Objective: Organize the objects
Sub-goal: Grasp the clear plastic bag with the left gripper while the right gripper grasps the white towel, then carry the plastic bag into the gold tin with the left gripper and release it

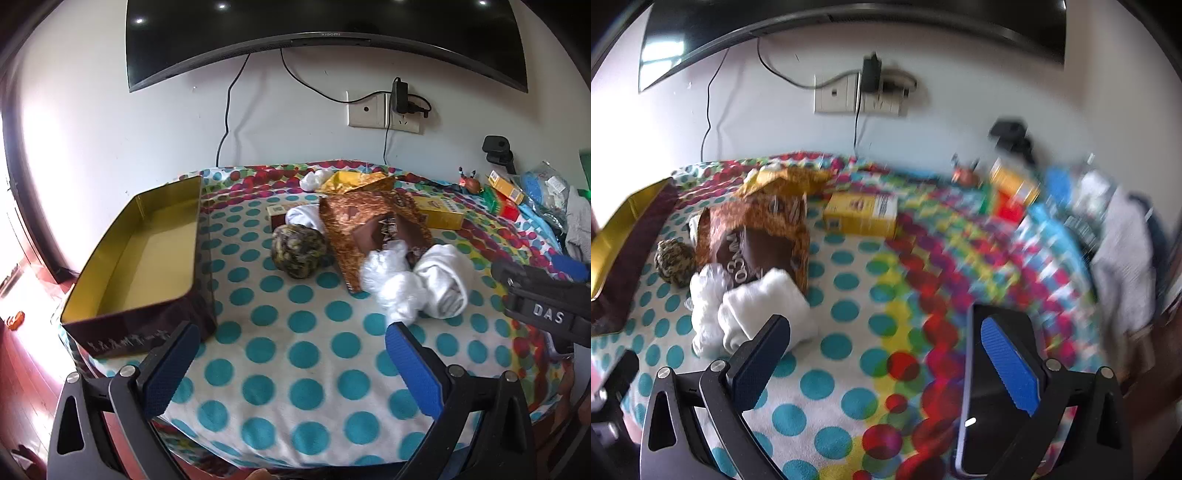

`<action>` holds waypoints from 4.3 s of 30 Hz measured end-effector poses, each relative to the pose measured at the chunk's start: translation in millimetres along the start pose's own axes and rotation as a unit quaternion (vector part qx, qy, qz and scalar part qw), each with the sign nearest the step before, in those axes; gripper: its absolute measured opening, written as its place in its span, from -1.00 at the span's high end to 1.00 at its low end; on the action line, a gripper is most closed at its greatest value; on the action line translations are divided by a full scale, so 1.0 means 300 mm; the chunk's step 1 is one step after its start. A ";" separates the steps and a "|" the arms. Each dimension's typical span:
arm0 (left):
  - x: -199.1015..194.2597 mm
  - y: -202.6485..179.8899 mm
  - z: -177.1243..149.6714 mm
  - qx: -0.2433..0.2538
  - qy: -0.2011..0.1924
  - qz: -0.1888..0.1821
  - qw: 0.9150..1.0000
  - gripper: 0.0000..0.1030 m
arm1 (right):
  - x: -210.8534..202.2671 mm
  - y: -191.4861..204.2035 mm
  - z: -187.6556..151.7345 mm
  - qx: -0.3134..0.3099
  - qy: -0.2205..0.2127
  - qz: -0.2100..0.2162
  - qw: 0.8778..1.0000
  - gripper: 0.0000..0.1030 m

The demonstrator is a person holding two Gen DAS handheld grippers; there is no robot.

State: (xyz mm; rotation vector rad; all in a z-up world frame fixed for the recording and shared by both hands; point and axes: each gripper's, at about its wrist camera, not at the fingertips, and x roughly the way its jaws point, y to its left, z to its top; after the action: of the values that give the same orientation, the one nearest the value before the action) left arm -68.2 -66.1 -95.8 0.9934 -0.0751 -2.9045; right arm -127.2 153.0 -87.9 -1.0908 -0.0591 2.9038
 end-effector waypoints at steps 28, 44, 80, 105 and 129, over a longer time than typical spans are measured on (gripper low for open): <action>0.167 -0.174 0.104 0.009 0.055 -0.088 0.995 -0.33 | 0.106 0.004 -0.106 -0.014 0.037 0.072 0.997 -1.00; 0.244 -0.167 0.106 -0.039 0.086 -0.087 0.992 0.42 | 0.104 0.019 -0.113 -0.024 0.038 0.068 0.997 -1.00; 0.252 0.535 0.152 -0.141 0.085 0.147 0.975 0.41 | 0.059 0.100 -0.113 -0.058 0.019 0.115 0.991 -1.00; 0.280 0.558 0.146 -0.156 0.085 0.127 0.976 0.40 | 0.184 0.246 0.001 -0.048 0.062 0.147 0.986 0.26; 0.083 0.520 0.150 -0.163 0.040 0.103 0.980 -0.66 | 0.150 0.203 -0.002 -0.015 0.033 0.156 0.987 0.30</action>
State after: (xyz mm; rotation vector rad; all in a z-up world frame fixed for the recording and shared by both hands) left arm -107.5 -222.5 -64.7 0.9756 0.2761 -2.5752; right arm -162.2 94.5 -120.9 -1.3083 0.0782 3.1427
